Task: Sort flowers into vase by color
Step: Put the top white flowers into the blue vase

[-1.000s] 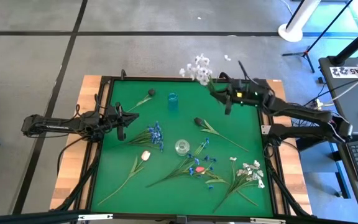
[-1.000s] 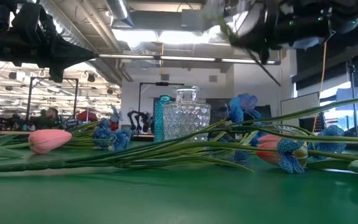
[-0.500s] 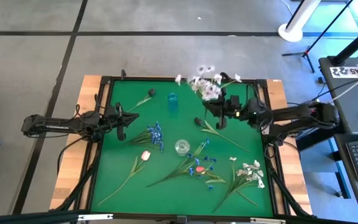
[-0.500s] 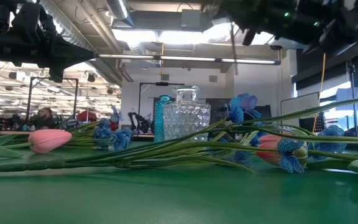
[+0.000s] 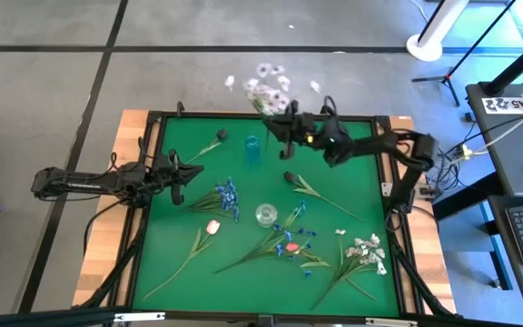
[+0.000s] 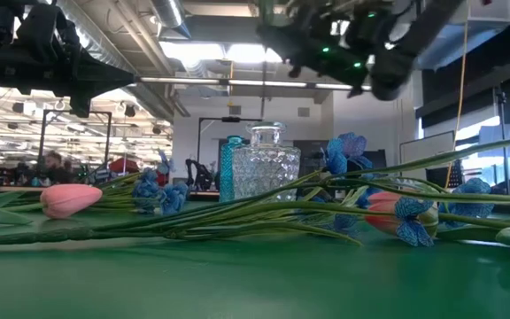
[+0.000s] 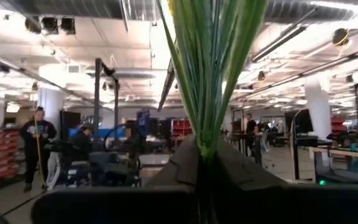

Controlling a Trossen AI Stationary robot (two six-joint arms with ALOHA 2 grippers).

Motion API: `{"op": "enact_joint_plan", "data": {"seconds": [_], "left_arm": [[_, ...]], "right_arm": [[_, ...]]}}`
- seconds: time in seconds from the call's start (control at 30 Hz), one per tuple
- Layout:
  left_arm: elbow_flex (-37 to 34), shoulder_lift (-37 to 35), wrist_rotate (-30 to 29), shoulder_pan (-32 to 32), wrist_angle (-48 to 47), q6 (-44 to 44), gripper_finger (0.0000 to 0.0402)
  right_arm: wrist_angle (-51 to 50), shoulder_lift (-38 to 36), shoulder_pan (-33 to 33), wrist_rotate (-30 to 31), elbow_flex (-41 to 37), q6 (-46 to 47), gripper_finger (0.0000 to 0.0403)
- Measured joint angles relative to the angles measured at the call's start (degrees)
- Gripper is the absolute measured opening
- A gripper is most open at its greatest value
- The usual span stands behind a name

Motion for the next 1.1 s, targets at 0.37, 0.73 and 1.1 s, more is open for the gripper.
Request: {"op": "enact_joint_plan", "data": {"seconds": [0.37, 0.73, 1.1], "left_arm": [[0.00, 0.02, -0.01, 0.00, 0.00, 0.00, 0.0000], [0.00, 0.02, 0.00, -0.02, 0.00, 0.00, 0.0000], [-0.02, 0.01, 0.00, -0.01, 0.00, 0.00, 0.0000]], "right_arm": [[-3.97, 5.46, -4.37, -1.09, 8.67, 1.27, 0.0020], [-4.59, 11.47, -4.21, -0.58, 13.60, 2.58, 0.0023], [-5.95, 15.00, -4.21, -0.52, 15.92, 2.71, 0.0023]]}}
